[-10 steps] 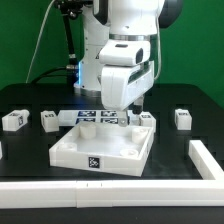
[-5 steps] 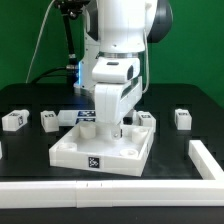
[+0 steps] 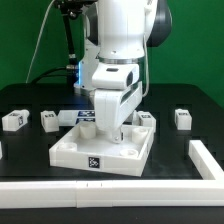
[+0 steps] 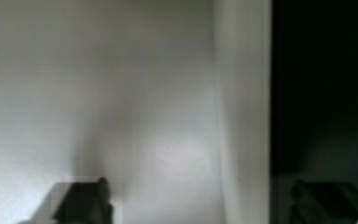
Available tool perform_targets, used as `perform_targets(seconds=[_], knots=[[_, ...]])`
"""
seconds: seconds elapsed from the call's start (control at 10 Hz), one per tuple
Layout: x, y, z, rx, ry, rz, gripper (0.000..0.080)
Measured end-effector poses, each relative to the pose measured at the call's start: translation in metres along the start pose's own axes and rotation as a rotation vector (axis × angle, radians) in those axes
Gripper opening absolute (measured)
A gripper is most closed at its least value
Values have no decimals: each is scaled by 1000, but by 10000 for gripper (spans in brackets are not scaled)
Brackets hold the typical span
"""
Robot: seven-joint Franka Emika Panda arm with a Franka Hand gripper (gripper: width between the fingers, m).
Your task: Assemble one leg
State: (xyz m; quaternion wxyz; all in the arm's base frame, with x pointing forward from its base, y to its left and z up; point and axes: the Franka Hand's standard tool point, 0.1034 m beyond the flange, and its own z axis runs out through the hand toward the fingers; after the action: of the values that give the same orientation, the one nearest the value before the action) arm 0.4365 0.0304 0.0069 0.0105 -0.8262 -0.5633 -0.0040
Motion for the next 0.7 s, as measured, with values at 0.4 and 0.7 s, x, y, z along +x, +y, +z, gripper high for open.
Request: perform_targets(seconds=[0.4, 0.7], knots=[[0, 0, 0, 0, 0, 0, 57], [0, 0, 0, 0, 0, 0, 57]])
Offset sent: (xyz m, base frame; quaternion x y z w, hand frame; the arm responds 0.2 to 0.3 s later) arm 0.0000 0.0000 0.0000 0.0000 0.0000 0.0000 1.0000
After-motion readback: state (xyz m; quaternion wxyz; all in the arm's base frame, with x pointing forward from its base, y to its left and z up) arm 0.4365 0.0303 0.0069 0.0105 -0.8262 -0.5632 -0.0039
